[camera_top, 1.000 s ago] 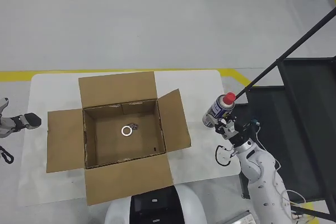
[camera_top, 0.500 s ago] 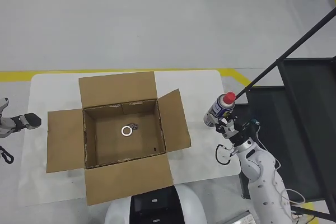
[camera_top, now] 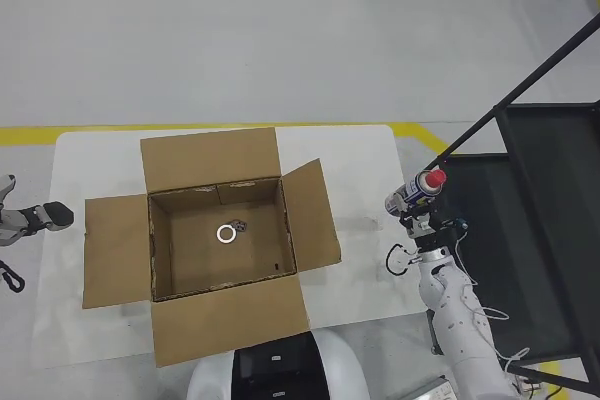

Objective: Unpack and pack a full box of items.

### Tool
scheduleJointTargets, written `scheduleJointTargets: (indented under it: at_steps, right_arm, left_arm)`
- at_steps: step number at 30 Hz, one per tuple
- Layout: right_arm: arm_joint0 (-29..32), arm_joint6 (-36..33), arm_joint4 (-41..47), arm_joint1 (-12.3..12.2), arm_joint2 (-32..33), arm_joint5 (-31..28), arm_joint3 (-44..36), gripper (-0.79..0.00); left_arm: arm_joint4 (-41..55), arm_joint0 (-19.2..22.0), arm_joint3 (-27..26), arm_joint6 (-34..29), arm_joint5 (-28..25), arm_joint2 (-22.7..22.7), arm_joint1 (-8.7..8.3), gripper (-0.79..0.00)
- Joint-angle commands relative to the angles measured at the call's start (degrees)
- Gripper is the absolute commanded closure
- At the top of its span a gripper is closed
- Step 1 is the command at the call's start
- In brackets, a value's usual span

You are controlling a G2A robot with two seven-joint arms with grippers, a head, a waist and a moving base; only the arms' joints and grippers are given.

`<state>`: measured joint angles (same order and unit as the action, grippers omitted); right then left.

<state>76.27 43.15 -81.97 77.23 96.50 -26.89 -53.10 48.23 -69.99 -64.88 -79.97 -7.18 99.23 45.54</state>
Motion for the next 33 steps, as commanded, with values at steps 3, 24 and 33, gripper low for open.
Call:
scheduleJointTargets:
  at_steps: [3,24,33]
  right_arm:
    - [-4.7,3.3,-2.9,-0.4,-0.8,2.6,8.7,0.0]
    - [-17.8,11.1,-3.4,0.2,-6.6,6.0,32.6,0.0]
    - [-19.2,12.2,-3.6,0.5,-8.6,6.8,35.2,-0.052]
  left_arm:
    - [0.0,0.0,0.0,0.0,0.0,0.0,0.0,-0.785]
    - [0.0,0.0,0.0,0.0,0.0,0.0,0.0,-0.785]
    - [0.0,0.0,0.0,0.0,0.0,0.0,0.0,-0.785]
